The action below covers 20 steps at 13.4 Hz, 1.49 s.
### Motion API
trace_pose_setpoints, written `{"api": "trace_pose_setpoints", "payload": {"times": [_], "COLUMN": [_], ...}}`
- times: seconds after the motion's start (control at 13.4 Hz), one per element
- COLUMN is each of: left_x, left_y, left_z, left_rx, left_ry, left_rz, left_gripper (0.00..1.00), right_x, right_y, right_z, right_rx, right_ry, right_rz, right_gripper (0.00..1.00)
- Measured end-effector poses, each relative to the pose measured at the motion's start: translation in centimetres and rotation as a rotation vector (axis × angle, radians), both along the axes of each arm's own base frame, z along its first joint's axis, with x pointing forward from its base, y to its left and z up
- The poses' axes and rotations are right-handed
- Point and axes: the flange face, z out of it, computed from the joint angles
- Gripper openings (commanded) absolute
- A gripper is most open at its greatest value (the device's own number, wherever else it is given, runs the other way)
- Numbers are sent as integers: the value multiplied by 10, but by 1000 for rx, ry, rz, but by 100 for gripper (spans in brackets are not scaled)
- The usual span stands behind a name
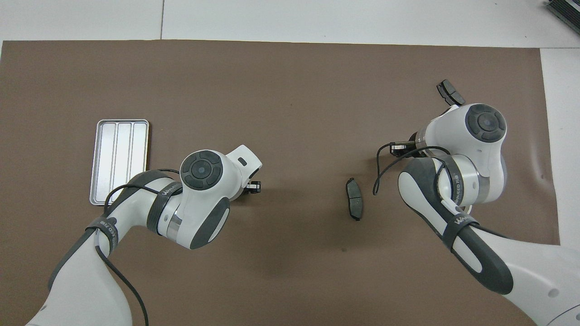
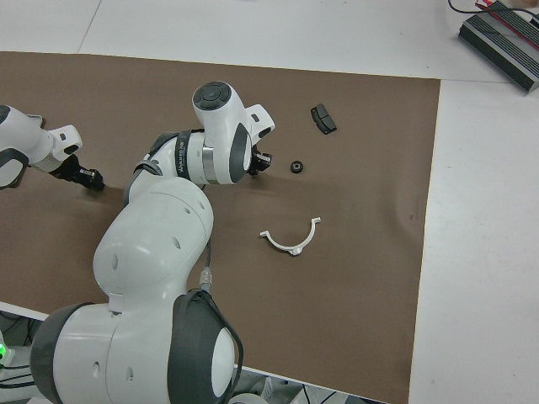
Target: Pick bearing gear from pile to tray
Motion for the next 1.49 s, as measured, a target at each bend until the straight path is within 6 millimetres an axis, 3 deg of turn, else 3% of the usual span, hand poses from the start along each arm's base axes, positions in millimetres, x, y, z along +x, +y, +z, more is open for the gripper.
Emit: {"api": "trace_pose_setpoints", "payload": {"times": [0.22, 0.52, 0.75, 0.97, 1.12, 1.34, 1.49], "left_x": [-1, 4, 39, 84, 106, 120, 118], "left_y": [0, 0, 24, 91, 163, 266, 297], "left_z": [1, 6, 38, 68, 69, 67, 62], "left_rx": [0, -4, -12, -20, -13, -1, 2], "left_ry": [0, -7, -27, -59, -67, -67, -56], "left_rz": [-1, 4, 69, 161, 147, 116, 99], "left_gripper": [9, 2, 3, 3, 3, 4, 7], "right_x": [0, 0, -3, -9, -20, -36, -45], "right_y": [1, 13, 48, 101, 140, 200, 241], "right_z": [2, 25, 47, 62, 66, 74, 79], "right_rx": [1, 7, 21, 45, 61, 90, 113], "right_ry": [-4, -42, -76, -97, -99, -106, -113], "right_rz": [2, 22, 23, -30, -65, -114, -135], "right_gripper": [0, 0, 0, 0, 0, 0, 0]}}
